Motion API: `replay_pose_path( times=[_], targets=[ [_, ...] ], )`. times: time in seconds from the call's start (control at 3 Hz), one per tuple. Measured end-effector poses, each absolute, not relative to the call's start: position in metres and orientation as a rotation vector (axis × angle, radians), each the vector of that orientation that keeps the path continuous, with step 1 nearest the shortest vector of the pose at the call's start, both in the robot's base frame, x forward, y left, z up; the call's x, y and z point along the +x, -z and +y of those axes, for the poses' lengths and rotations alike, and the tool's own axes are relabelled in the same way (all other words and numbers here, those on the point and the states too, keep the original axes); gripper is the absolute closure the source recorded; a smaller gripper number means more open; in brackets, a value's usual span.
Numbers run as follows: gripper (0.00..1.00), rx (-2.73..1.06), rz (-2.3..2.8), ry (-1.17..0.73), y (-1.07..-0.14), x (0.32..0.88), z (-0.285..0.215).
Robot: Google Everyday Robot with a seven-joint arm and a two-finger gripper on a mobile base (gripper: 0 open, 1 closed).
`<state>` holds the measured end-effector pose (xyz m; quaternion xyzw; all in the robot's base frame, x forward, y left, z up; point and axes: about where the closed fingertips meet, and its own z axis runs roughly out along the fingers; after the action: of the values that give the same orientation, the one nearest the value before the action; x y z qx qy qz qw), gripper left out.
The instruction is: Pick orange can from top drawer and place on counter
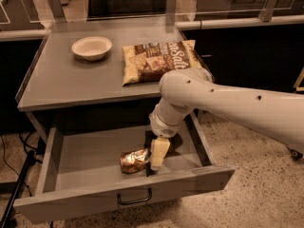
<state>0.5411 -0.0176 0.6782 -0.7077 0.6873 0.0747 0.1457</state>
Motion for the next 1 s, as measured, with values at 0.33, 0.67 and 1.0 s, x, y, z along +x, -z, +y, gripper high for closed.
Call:
replay_pose_path(
  times=[0.33,0.67,1.0],
  targets=[
    [0.00,-2.001,1.977,-0.214,-0.685,0.552,-0.015],
    [0.00,-1.991,1.983,-0.250,-0.680,0.549,-0.016],
    [0.00,-1.952,1.991,-0.301,-0.668,0.551,-0.008]
  ],
)
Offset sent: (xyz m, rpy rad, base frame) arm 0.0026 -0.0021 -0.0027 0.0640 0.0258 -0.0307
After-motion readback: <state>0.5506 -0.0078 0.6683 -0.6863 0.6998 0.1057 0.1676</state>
